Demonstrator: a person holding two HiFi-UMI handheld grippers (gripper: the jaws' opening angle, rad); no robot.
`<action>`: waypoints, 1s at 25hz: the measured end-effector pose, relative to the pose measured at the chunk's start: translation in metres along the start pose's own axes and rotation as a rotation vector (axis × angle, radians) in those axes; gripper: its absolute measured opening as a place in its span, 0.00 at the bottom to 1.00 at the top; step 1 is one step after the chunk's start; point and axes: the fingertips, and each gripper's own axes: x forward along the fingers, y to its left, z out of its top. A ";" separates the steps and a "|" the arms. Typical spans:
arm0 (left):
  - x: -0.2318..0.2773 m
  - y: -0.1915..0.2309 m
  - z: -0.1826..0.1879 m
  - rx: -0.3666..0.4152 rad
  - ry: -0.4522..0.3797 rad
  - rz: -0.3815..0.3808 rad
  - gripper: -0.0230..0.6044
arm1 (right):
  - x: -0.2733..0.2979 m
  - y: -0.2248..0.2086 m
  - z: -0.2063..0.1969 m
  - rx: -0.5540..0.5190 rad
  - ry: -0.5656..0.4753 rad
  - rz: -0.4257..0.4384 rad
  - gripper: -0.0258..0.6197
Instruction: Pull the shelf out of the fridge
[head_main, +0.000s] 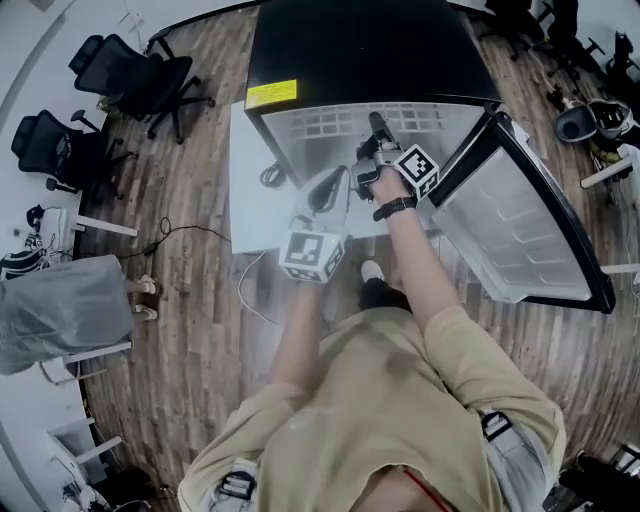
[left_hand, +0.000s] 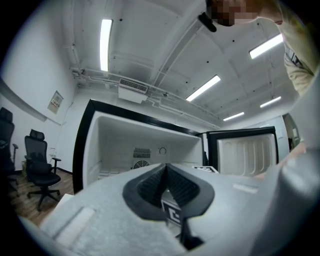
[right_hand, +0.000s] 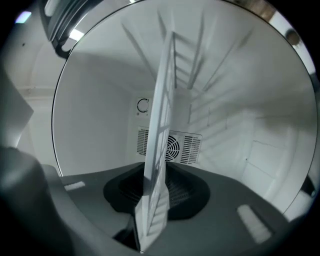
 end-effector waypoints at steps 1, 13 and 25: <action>0.000 -0.003 0.001 0.003 0.000 -0.005 0.03 | 0.001 0.000 0.001 0.045 -0.014 0.009 0.18; -0.012 -0.026 0.007 0.008 0.001 -0.032 0.03 | -0.001 -0.001 0.003 0.100 0.007 -0.050 0.09; -0.023 -0.048 0.012 0.013 0.001 -0.047 0.03 | -0.024 0.003 -0.003 0.153 -0.008 -0.075 0.09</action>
